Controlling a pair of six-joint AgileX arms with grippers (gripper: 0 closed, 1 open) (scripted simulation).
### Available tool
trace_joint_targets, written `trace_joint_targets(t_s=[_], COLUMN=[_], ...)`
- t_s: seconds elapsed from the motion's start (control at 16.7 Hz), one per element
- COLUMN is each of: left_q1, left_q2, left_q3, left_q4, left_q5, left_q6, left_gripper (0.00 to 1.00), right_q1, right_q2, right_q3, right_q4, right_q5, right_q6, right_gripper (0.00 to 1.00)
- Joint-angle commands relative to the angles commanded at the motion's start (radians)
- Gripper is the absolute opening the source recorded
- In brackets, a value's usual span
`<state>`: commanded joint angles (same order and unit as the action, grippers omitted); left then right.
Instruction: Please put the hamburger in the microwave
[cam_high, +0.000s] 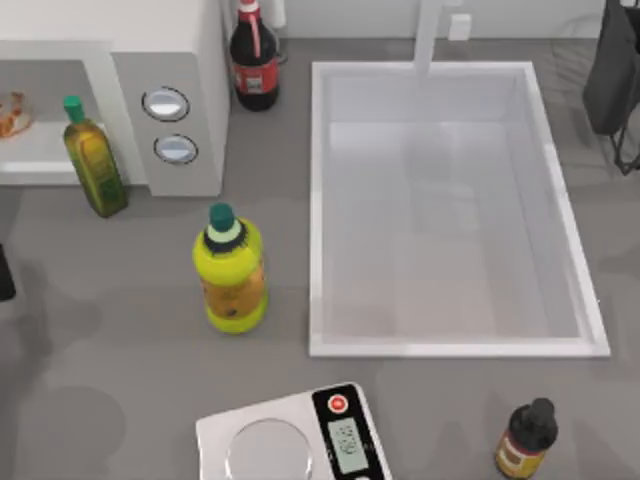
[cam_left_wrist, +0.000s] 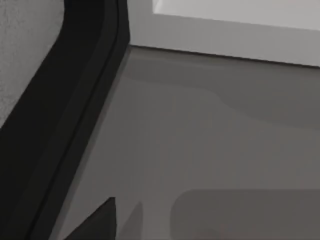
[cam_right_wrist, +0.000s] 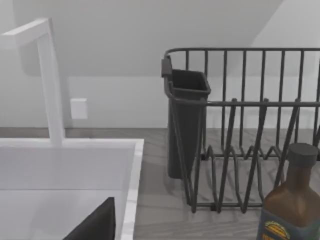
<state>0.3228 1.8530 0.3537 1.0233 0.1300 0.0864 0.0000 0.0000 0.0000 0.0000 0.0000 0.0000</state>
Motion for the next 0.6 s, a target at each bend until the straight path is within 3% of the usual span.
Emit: trace_joint_targets(t_s=[0.6], left_q1=[-0.010], left_q2=[-0.051], left_q3=[0.044], left_q4=[0.000], left_q5=[0.012], left_q6=[0.004], left_gripper=[1.00], right_q1=[0.000], right_q2=[0.000], right_q3=[0.000], right_q4=[0.000], right_q5=[0.000], right_q6=[0.000], right_gripper=[1.00])
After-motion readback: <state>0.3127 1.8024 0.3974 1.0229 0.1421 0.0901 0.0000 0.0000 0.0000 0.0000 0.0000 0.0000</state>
